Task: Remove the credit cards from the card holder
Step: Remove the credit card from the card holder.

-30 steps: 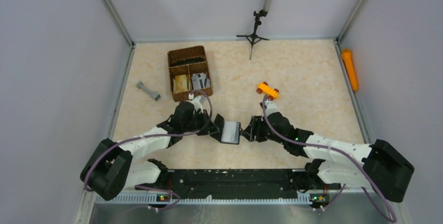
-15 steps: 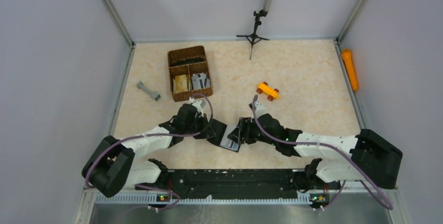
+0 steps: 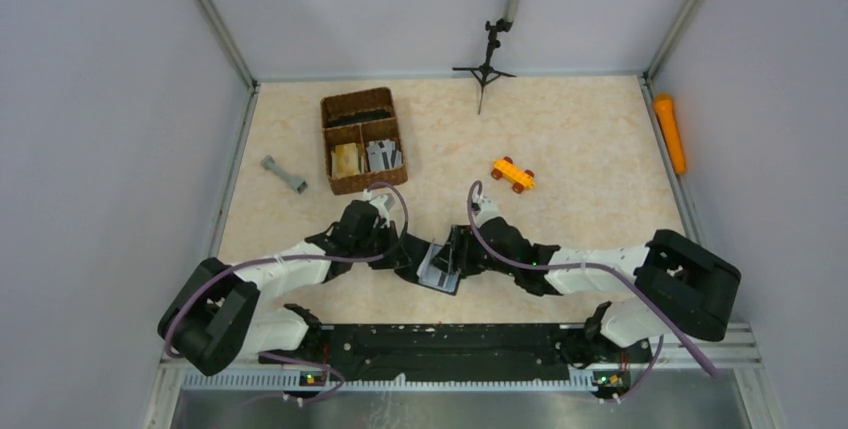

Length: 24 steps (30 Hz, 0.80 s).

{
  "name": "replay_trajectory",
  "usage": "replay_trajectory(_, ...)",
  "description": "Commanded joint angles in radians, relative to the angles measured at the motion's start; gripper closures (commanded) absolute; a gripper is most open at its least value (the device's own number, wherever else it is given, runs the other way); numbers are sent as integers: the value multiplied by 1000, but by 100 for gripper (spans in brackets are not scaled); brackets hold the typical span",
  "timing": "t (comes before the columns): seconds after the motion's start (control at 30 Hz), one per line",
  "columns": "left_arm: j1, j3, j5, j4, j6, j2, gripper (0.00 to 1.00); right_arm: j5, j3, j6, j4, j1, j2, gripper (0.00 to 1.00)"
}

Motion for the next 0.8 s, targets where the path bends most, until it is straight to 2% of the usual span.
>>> replay_trajectory(0.0, -5, -24, 59, 77, -3, -9, 94, -66, 62, 14, 109, 5, 50, 44)
replay_trajectory(0.13, -5, -53, 152, 176, -62, -16, 94, -114, 90, 17, 152, 6, 112, 65)
replay_trajectory(0.2, -5, -61, 160, 192, -73, -28, 93, -133, 106, 16, 159, 5, 140, 69)
replay_trajectory(0.27, -4, -67, 154, 187, -76, -54, 90, -134, 118, 16, 155, 5, 161, 69)
replay_trajectory(0.43, -4, -95, 153, 179, -94, -146, 71, -90, 137, -11, 84, 5, 175, 69)
replay_trajectory(0.57, -4, -100, 146, 142, -95, -210, 64, -49, 142, -41, 38, 5, 178, 70)
replay_trajectory(0.77, -5, -111, 171, 178, -108, -201, 45, -67, 148, -40, 67, 5, 217, 72)
